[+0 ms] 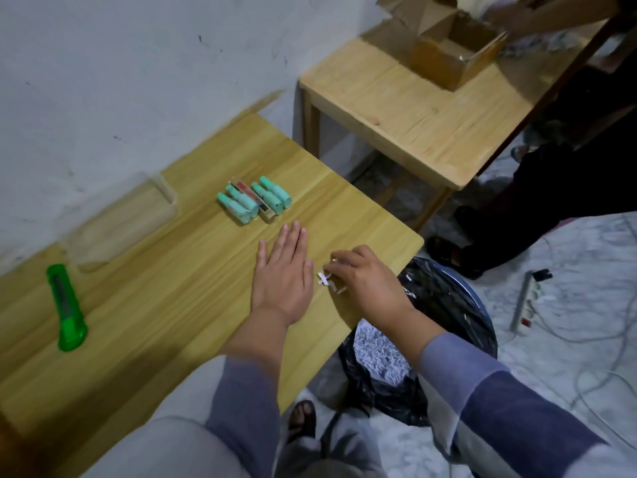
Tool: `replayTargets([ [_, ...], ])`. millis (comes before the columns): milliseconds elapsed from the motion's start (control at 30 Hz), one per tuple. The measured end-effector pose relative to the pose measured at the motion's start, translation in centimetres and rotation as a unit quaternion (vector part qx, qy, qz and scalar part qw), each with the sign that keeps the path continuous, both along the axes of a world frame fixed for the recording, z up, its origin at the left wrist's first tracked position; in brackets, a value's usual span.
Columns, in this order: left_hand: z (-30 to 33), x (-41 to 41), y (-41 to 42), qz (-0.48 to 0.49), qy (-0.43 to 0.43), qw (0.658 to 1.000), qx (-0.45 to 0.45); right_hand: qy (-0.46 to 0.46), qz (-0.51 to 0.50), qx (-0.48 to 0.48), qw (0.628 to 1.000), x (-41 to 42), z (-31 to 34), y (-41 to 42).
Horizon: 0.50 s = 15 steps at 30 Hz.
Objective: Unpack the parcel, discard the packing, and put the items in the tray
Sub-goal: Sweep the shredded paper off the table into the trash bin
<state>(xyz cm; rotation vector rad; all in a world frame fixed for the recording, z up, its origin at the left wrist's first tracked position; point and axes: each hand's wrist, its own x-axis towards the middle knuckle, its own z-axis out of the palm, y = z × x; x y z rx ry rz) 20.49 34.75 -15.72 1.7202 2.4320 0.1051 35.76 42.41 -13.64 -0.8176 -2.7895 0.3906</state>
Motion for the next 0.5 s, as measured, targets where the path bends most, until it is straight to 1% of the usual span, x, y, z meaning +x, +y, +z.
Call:
replayTargets([
  [100,0.0,-0.1,0.0,-0.001,-0.007,1.000,0.004,0.050,-0.045,-0.019,0.998,0.9,-0.1,-0.6],
  [167,0.0,-0.1,0.0,-0.002,-0.010,1.000,0.002,0.052,-0.108,-0.040,0.992,1.5,-0.1,-0.3],
  [267,-0.1,-0.1,-0.1,-0.002,-0.008,1.000,0.000,0.070,-0.237,-0.062,0.967,3.8,0.5,0.5],
  [367,-0.2,-0.1,0.0,-0.004,-0.003,1.000,0.003,0.088,-0.312,-0.045,0.945,6.9,1.2,0.6],
  [433,-0.2,0.0,0.0,-0.002,0.001,1.000,0.003,0.066,-0.342,-0.044,0.937,8.4,0.9,0.3],
  [500,-0.3,0.0,0.0,-0.002,0.004,1.000,0.005,0.007,-0.355,-0.079,0.932,9.6,0.1,0.0],
])
